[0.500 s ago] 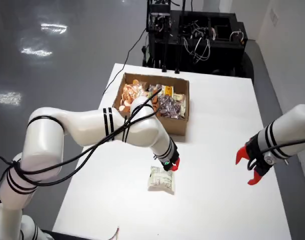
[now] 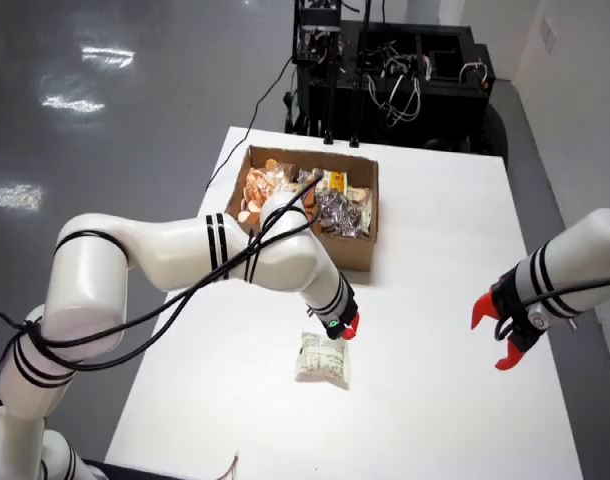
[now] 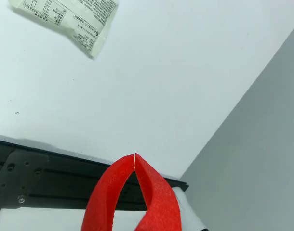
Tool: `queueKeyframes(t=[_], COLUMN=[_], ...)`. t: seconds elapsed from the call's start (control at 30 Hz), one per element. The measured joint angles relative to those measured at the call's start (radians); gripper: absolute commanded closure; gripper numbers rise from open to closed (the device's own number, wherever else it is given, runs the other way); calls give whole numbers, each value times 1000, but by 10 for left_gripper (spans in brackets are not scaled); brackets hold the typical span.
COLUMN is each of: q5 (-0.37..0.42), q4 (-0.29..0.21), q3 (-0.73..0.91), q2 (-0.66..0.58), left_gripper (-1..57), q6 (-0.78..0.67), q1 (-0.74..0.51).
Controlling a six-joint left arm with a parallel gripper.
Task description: Grasp a snack and put it in the bin.
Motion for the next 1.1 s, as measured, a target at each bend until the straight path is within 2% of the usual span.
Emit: queueKeyframes(t=[0.17, 0.43, 0.6, 0.9, 1.1], q5=[0, -4, -1, 9, 21], q4=[0, 3, 5, 17, 46], q3=[0, -1, -1, -2, -1], q2=[0, -1, -1, -2, -3], left_gripper=[569, 566, 542, 386, 245], q6=[-36, -179, -253, -396, -524], q1=[3, 28, 41, 52, 61])
